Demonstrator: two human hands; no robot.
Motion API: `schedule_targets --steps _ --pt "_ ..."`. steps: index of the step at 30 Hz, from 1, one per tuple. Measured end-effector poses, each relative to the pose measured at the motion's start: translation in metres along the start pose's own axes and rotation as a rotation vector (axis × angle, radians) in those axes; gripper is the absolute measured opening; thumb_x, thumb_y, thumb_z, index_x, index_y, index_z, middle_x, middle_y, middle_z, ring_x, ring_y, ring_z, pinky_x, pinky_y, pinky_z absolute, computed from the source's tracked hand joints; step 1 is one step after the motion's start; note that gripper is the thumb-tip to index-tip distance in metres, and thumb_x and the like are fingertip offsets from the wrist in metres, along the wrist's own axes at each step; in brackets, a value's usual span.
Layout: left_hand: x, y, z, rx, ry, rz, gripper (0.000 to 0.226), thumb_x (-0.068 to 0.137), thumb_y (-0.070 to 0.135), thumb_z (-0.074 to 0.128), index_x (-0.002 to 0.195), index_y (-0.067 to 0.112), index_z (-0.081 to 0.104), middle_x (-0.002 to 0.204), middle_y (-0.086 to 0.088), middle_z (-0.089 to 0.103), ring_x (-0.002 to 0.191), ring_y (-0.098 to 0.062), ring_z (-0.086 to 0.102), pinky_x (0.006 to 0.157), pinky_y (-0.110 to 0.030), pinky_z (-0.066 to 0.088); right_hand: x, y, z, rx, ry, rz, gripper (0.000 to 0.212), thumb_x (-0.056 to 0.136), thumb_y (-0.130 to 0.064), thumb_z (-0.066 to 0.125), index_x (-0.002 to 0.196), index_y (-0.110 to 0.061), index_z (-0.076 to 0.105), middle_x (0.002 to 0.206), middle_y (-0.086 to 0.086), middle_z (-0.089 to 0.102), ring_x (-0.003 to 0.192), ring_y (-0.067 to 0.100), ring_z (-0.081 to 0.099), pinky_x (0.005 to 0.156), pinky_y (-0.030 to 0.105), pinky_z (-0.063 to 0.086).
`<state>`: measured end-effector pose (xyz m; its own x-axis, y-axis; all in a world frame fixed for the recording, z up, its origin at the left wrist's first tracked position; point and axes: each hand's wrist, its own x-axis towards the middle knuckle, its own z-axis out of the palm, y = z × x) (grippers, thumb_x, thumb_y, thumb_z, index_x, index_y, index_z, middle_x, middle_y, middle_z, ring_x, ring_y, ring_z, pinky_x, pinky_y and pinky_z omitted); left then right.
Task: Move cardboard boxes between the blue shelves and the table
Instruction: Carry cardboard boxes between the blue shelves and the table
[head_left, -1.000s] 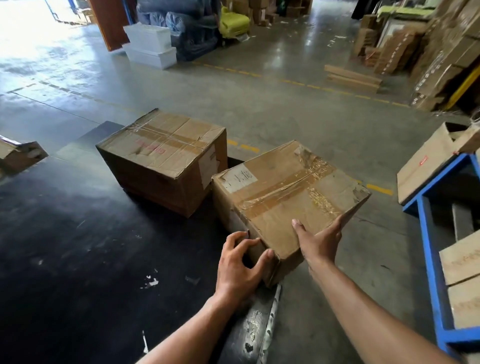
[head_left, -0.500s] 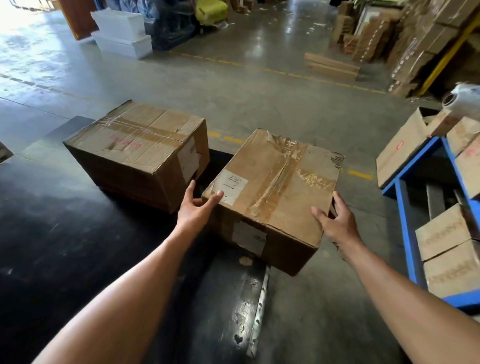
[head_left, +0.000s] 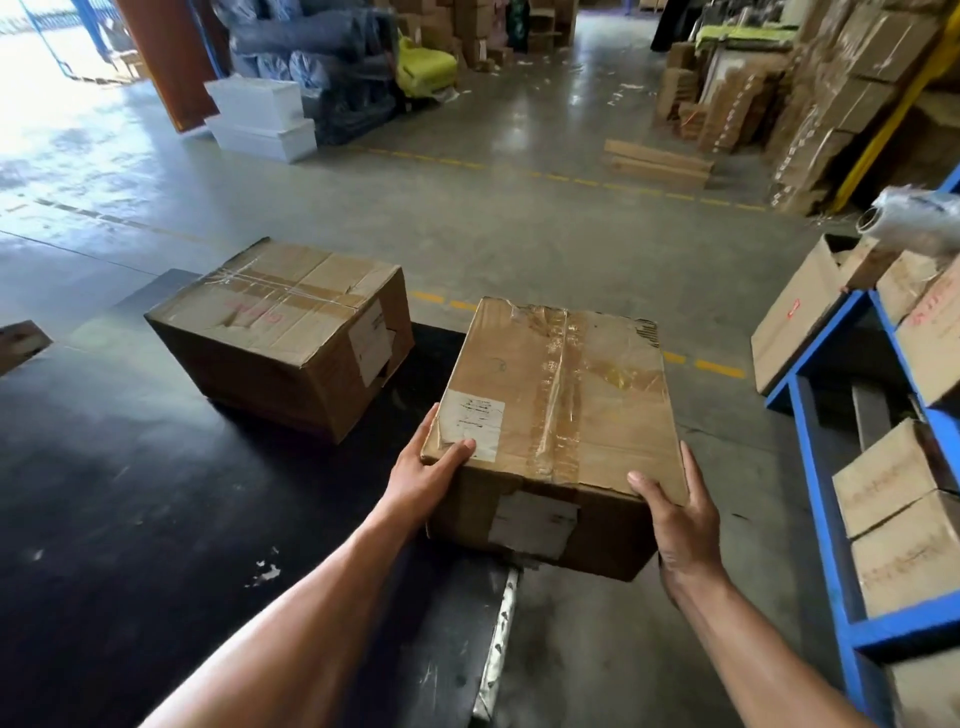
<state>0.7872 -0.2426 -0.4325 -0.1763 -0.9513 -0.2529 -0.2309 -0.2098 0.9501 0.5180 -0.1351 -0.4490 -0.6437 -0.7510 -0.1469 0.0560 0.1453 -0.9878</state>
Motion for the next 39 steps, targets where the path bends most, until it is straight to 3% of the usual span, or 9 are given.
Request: schedule_targets --steps 7,11,14,17,21,25,29,36,39 --pt "-0.043 0.071 0.023 0.012 0.125 0.155 0.099 0.062 0.075 0.069 0.151 0.054 0.030 0.140 0.006 0.060 0.127 -0.016 0.057 0.110 -0.042 0.046 0.030 -0.090 -0.037 0.018 -0.122 -0.201 0.079 0.071 -0.038 0.082 0.142 -0.043 0.047 0.140 -0.013 0.052 0.128 0.010 0.052 0.098 0.027 0.046" --pt "-0.083 0.109 0.000 0.015 0.327 0.236 0.096 0.063 0.077 0.067 0.149 0.056 0.031 0.141 0.002 0.060 0.124 -0.017 0.057 0.108 -0.041 0.048 0.030 -0.145 -0.020 0.024 -0.265 -0.333 0.073 0.082 -0.033 0.077 0.147 -0.037 0.044 0.151 -0.006 0.045 0.131 0.014 0.047 0.105 0.035 0.044" --pt "-0.121 0.124 -0.038 -0.001 0.498 0.304 0.095 0.065 0.075 0.067 0.150 0.051 0.034 0.140 0.000 0.061 0.126 -0.021 0.059 0.109 -0.046 0.047 0.015 -0.178 0.020 0.037 -0.432 -0.426 0.073 0.085 -0.036 0.074 0.150 -0.035 0.040 0.150 -0.006 0.044 0.127 0.015 0.048 0.100 0.032 0.046" --pt "-0.163 0.124 -0.086 0.008 0.709 0.339 0.088 0.068 0.071 0.066 0.149 0.045 0.040 0.132 0.003 0.066 0.118 -0.019 0.064 0.105 -0.045 0.051 -0.009 -0.201 0.077 0.021 -0.622 -0.511 0.075 0.086 -0.037 0.073 0.152 -0.028 0.038 0.142 -0.007 0.048 0.122 0.013 0.051 0.087 0.011 0.047" --pt "-0.210 0.107 -0.151 0.042 0.964 0.286 0.085 0.068 0.070 0.062 0.144 0.034 0.050 0.126 -0.002 0.070 0.116 -0.023 0.065 0.105 -0.047 0.050 -0.049 -0.218 0.170 -0.045 -0.839 -0.586 0.077 0.087 -0.038 0.073 0.153 -0.022 0.037 0.148 0.000 0.046 0.125 0.014 0.048 0.098 0.024 0.043" --pt "-0.228 0.074 -0.197 0.026 1.143 0.213 0.079 0.067 0.064 0.061 0.135 0.026 0.060 0.119 0.002 0.069 0.115 -0.025 0.066 0.098 -0.036 0.051 -0.079 -0.202 0.254 -0.085 -1.072 -0.531 0.073 0.087 -0.043 0.072 0.150 -0.030 0.038 0.133 -0.007 0.048 0.106 0.008 0.053 0.077 0.010 0.043" --pt "-0.215 0.035 -0.223 -0.003 1.191 0.104 0.078 0.073 0.062 0.059 0.146 0.035 0.048 0.129 0.004 0.067 0.117 -0.020 0.063 0.105 -0.043 0.048 -0.079 -0.170 0.324 -0.138 -1.202 -0.502 0.066 0.086 -0.041 0.073 0.144 -0.039 0.042 0.116 -0.023 0.051 0.092 -0.013 0.058 0.067 0.007 0.045" --pt "-0.158 -0.004 -0.241 -0.076 1.172 -0.066 0.085 0.074 0.064 0.058 0.152 0.038 0.038 0.138 0.000 0.062 0.124 -0.025 0.059 0.109 -0.048 0.045 -0.035 -0.132 0.401 -0.371 -1.306 -0.443 0.081 0.082 -0.053 0.073 0.152 -0.038 0.035 0.151 0.002 0.040 0.121 0.019 0.047 0.089 0.031 0.050" --pt "-0.134 -0.013 -0.246 -0.076 1.150 -0.126 0.083 0.075 0.065 0.058 0.152 0.040 0.039 0.139 0.001 0.062 0.125 -0.024 0.059 0.109 -0.046 0.045 -0.011 -0.121 0.425 -0.457 -1.343 -0.474 0.081 0.082 -0.057 0.071 0.151 -0.040 0.033 0.155 0.000 0.038 0.119 0.013 0.043 0.088 0.024 0.044"
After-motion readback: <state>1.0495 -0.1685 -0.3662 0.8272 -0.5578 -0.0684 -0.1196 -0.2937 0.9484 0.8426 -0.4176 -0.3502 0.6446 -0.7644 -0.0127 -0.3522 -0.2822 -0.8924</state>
